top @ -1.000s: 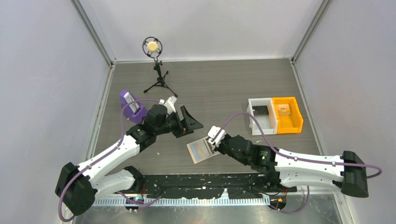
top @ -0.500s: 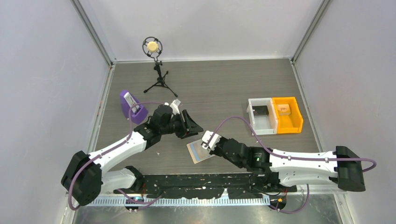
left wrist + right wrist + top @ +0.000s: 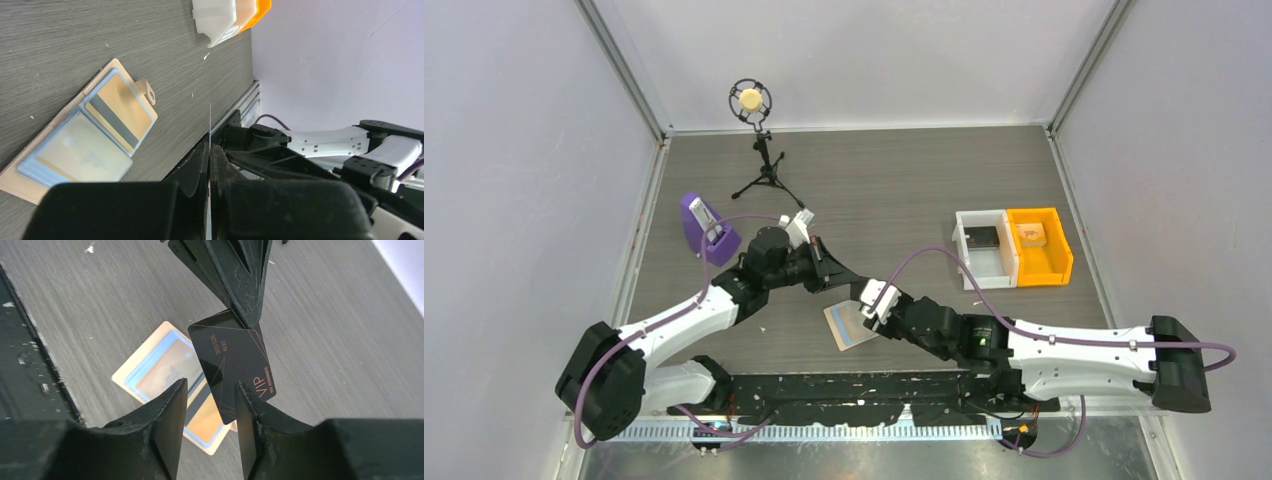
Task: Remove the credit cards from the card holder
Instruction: Place the credit card in the storage box.
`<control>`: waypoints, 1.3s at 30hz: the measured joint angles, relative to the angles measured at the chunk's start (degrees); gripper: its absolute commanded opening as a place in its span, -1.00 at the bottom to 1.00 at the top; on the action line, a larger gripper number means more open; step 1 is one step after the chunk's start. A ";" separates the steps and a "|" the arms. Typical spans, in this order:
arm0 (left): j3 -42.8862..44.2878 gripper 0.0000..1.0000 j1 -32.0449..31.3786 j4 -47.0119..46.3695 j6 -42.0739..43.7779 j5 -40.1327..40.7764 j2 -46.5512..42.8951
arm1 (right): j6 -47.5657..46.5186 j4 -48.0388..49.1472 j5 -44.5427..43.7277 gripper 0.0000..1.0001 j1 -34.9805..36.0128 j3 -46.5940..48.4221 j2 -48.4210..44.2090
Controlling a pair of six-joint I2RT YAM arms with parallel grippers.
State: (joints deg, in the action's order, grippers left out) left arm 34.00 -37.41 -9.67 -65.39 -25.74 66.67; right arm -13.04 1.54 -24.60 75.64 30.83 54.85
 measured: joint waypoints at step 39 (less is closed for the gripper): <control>-3.96 -1.00 0.00 -2.91 20.61 -15.04 -7.91 | 20.50 -14.60 62.31 -0.14 -33.77 13.79 4.52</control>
State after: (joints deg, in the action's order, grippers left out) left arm 30.04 -37.41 -12.58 -44.77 -40.77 58.76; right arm 7.46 -13.06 37.71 41.87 44.62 59.37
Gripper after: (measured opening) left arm 0.012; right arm 0.443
